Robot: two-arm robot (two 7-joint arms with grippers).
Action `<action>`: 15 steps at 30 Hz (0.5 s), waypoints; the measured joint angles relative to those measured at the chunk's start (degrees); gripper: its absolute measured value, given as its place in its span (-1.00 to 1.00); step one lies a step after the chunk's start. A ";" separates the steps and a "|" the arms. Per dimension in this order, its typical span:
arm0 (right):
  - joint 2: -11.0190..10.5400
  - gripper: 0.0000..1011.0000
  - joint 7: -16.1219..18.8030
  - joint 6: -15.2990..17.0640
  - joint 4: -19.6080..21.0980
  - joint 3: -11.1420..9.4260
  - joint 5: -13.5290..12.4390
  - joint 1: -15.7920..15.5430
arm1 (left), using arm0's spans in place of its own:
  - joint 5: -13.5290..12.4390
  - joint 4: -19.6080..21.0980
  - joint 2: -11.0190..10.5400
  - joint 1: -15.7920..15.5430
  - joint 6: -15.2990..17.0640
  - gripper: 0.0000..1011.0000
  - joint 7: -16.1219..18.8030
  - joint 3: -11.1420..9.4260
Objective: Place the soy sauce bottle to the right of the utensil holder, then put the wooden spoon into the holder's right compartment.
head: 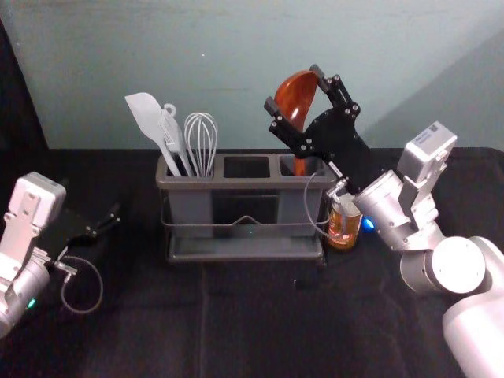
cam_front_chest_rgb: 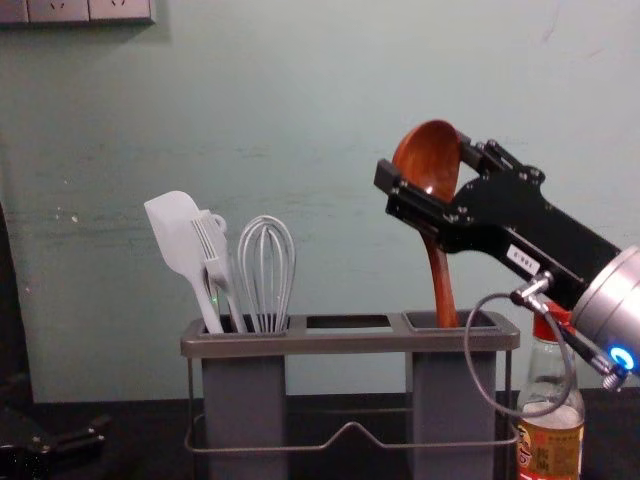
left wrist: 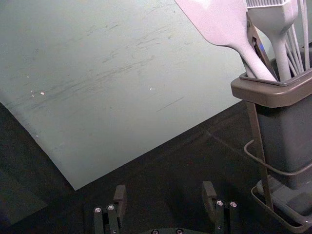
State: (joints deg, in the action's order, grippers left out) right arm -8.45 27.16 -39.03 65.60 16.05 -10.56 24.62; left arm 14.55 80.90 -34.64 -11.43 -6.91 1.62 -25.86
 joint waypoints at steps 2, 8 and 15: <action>0.05 0.66 0.02 -0.05 -0.47 -0.02 0.07 -0.02 | 0.00 0.00 0.00 0.00 0.00 1.00 0.00 0.00; -0.06 0.66 0.32 -0.24 -1.98 0.18 1.07 -0.16 | 0.00 0.00 0.00 0.00 0.00 1.00 0.00 0.00; -0.25 0.66 0.21 -0.82 -3.25 0.37 2.33 -0.49 | 0.00 0.00 0.00 0.00 0.00 1.00 0.00 0.00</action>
State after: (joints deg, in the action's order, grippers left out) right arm -8.70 27.37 -39.85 62.35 16.42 -8.23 24.14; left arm 14.55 80.90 -34.65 -11.43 -6.91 1.62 -25.86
